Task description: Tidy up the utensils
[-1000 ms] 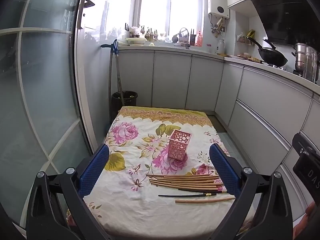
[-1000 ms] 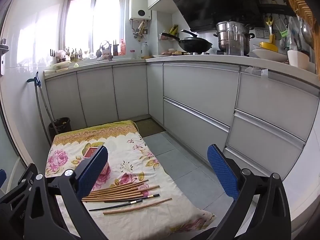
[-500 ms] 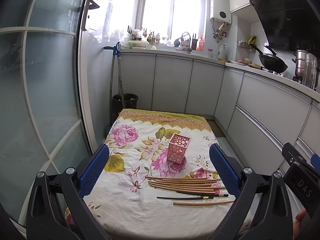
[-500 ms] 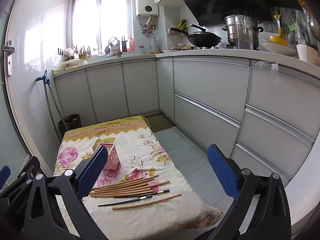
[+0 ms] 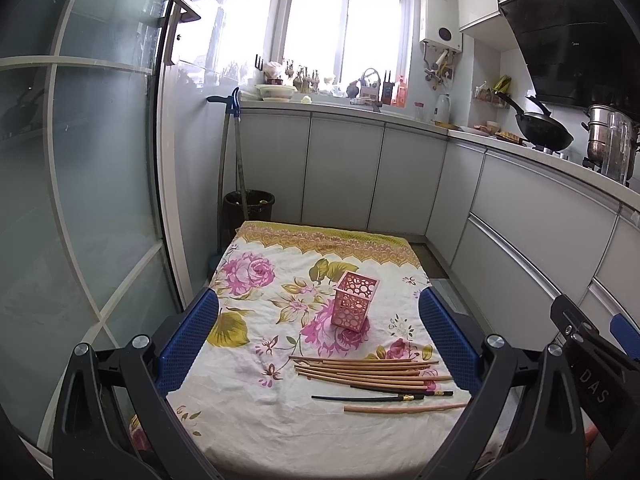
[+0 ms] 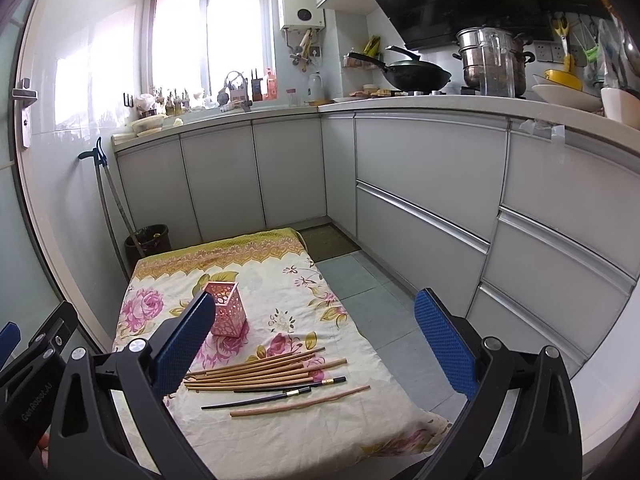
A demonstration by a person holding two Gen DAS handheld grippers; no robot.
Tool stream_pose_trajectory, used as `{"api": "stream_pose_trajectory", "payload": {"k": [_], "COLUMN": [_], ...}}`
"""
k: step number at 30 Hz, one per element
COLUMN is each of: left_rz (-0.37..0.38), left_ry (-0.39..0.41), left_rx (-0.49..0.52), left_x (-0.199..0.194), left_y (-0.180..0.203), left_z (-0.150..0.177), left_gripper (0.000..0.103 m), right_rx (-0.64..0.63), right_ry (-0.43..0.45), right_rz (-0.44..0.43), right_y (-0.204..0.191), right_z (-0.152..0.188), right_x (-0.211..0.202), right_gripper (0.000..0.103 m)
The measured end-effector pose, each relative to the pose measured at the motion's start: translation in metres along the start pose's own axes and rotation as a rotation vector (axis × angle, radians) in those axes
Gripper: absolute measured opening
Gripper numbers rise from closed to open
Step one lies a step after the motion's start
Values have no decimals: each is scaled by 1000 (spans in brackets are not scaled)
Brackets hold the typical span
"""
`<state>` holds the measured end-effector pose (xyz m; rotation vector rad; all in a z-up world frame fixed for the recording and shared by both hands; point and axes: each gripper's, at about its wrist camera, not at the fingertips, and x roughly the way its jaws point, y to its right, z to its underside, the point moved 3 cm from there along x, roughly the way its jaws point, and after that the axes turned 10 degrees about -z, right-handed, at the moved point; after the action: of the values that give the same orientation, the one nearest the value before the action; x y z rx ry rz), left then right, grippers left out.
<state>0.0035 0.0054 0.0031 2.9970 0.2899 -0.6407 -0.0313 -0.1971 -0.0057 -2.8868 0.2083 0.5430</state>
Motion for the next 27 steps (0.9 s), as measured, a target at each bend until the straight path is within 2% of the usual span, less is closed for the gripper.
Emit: {"api": "stream_pose_trajectory", "payload": {"k": [27], "left_rz": [-5], "left_ry": [-47], "left_rx": [6], "left_x": [12], "left_y": [2], "left_z": [4], "left_gripper": [96], "right_rx": [5], "right_ry": [-39], "right_rz": [-2], "right_y": [1], "right_z": [4], "right_x": [10], "right_gripper": [97]}}
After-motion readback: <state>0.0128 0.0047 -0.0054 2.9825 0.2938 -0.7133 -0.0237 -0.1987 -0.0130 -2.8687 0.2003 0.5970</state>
